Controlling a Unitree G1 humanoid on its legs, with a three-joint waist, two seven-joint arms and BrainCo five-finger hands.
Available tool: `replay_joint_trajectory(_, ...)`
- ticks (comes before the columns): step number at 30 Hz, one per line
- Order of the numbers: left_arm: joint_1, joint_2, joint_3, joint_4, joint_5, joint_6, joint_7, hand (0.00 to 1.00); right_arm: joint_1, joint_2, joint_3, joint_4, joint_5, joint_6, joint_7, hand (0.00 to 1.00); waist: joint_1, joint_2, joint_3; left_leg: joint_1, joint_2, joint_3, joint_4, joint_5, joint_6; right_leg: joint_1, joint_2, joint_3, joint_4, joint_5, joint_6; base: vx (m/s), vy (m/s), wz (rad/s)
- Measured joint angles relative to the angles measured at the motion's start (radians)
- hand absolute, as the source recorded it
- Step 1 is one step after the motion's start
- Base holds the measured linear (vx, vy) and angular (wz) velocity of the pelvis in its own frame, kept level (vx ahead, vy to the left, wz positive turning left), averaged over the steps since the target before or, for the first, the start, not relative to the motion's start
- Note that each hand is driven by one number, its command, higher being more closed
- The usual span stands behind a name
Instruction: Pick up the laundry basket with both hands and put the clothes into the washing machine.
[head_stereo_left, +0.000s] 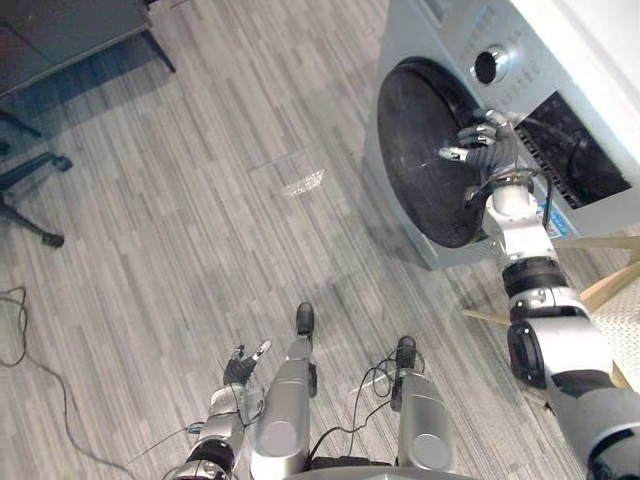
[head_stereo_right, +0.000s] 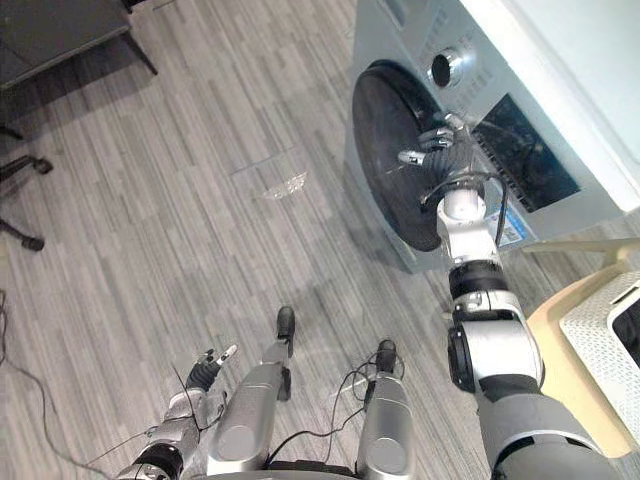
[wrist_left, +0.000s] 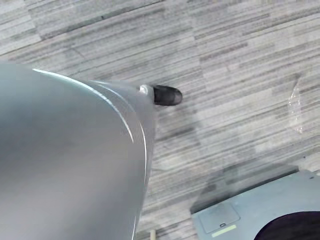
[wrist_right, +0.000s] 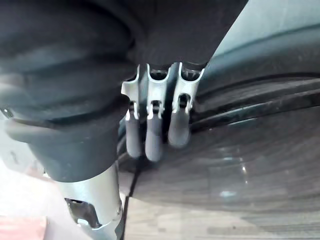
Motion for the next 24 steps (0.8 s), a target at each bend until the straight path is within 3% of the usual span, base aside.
replay_joint_trajectory(3,-0.015,-0.01,-0.007,0.016,-0.009,0.002,0.015,0.0,-0.006,0.0,-0.038,-0.02,0.006,-0.007,-0.039,0.0,0.017,0.008,0.004,-0.015,0.003,-0.002,-0.033,0.013,-0.014,-0.03,-0.001,-0.017,0.022,-0.004,-0.006,-0.04,-0.052,0.16)
replay_joint_trajectory(9,-0.018,-0.021,-0.016,0.022,-0.032,0.002,0.032,0.0,-0.004,0.028,-0.017,-0.027,0.006,-0.036,-0.046,0.0,0.013,0.008,0.004,-0.022,0.003,-0.001,-0.061,0.015,-0.016,-0.071,-0.004,-0.015,0.053,-0.015,-0.009,-0.02,-0.066,-0.01)
replay_joint_trajectory(12,-0.036,-0.024,-0.034,0.043,-0.037,0.002,0.035,0.0,0.017,0.035,0.035,-0.032,0.008,-0.061,-0.045,0.0,0.013,0.008,0.004,-0.023,0.007,-0.001,-0.068,0.016,-0.018,-0.078,-0.005,-0.016,0.057,-0.019,-0.007,0.0,-0.075,-0.03)
replay_joint_trajectory(16,-0.059,-0.03,-0.055,0.046,-0.037,0.001,0.035,0.0,0.09,0.058,0.212,-0.13,0.017,-0.08,-0.003,0.0,0.013,0.006,0.003,-0.033,0.011,-0.005,-0.057,0.018,-0.021,-0.1,-0.008,-0.017,0.084,-0.026,-0.001,0.01,-0.087,-0.06)
replay_joint_trajectory(21,-0.083,-0.037,-0.084,0.018,-0.037,-0.008,0.036,0.0,0.284,0.322,0.581,-0.038,0.175,0.009,0.136,0.0,0.03,0.007,0.003,-0.072,0.012,-0.068,-0.055,0.029,-0.038,-0.111,-0.012,-0.084,0.128,-0.067,-0.012,0.05,-0.108,0.38)
replay_joint_trajectory(24,-0.09,-0.04,-0.082,0.007,-0.037,-0.005,0.053,0.0,0.343,0.477,0.815,-0.055,0.329,0.015,0.205,0.0,0.076,0.005,0.003,-0.069,0.011,-0.096,-0.049,0.063,-0.05,-0.09,-0.02,-0.124,0.164,-0.103,-0.023,0.11,-0.123,0.41)
